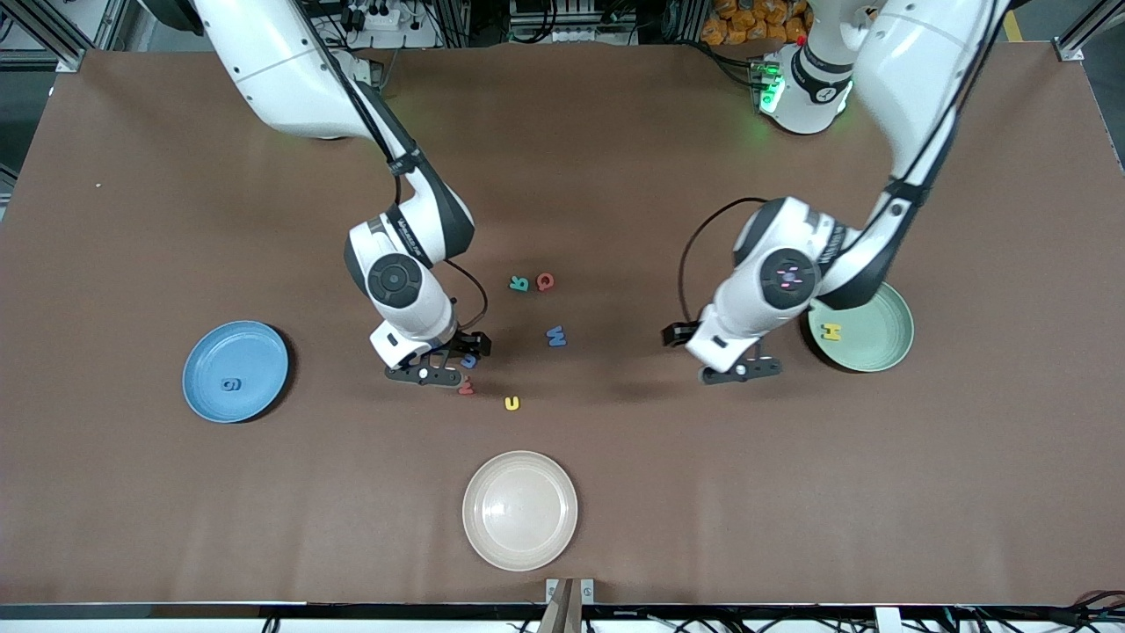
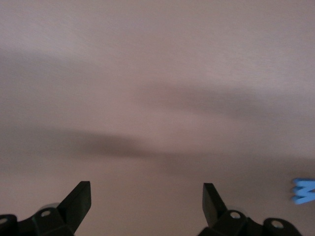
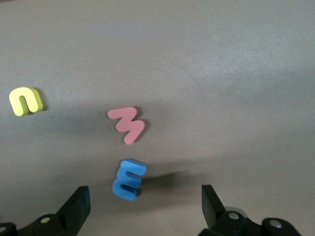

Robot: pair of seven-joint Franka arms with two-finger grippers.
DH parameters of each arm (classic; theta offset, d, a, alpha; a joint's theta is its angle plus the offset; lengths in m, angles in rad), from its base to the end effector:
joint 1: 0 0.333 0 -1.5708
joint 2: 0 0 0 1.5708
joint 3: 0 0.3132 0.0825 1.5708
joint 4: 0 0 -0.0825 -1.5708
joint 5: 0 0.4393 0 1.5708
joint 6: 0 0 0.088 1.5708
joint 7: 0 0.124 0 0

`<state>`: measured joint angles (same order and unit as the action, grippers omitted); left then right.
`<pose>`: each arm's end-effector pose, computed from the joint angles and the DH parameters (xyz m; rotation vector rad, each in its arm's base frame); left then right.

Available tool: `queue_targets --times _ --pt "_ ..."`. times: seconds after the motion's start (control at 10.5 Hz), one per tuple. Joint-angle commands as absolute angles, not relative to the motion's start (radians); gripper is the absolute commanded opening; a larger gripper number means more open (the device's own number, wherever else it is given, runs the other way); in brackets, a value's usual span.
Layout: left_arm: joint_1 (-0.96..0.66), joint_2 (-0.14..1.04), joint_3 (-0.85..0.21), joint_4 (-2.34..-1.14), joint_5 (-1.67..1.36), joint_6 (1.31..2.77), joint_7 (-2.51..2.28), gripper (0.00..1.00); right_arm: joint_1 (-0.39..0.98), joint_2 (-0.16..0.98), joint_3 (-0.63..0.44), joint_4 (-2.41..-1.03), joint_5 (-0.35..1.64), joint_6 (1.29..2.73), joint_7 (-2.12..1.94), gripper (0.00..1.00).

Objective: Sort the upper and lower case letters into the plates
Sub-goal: 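Release the H in the green plate while the right gripper reaches the blue e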

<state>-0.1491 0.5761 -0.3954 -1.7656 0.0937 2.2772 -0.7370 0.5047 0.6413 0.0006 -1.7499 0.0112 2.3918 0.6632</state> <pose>0.6054 -0.3475 0.2018 3.0219 0.2827 -0.1500 0.6137 0.3397 0.1456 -3.1238 0.2602 0.0061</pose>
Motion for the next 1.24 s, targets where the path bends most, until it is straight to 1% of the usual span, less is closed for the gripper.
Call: queue_targets --times 0.0,0.19,0.48,0.67,0.86,0.95,1.05,1.14 --pt "-0.236 0.655 -0.384 -1.698 0.084 2.315 -0.915 1.0 0.522 0.681 -0.009 -1.706 -0.009 2.387 0.782 1.0" --pt "-0.314 0.705 -0.359 -1.645 0.086 2.338 -1.119 1.0 0.514 0.689 -0.009 -1.707 -0.008 2.385 0.866 1.0" --pt "-0.527 0.715 -0.215 -1.567 0.084 2.338 -1.337 1.0 0.511 0.699 -0.009 -1.706 0.006 2.385 0.94 1.0" --pt "-0.564 0.747 -0.198 -1.513 0.081 2.338 -1.348 1.0 0.515 0.715 -0.008 -1.695 0.006 2.387 0.983 1.0" --pt "-0.566 0.752 -0.198 -1.514 0.087 2.338 -1.338 1.0 0.52 0.732 -0.008 -1.678 0.006 2.385 1.009 1.0" --pt "-0.566 0.773 -0.198 -1.517 0.092 2.338 -1.319 1.0 0.52 0.732 -0.008 -1.677 0.008 2.385 1.009 1.0" --pt "-0.574 0.788 -0.196 -1.52 0.101 2.338 -1.298 1.0 0.52 0.732 -0.008 -1.675 0.008 2.385 1.008 0.86" --pt "-0.574 0.77 -0.196 -1.525 0.11 2.329 -1.304 1.0 0.52 0.732 -0.008 -1.675 0.009 2.385 1.011 0.45"
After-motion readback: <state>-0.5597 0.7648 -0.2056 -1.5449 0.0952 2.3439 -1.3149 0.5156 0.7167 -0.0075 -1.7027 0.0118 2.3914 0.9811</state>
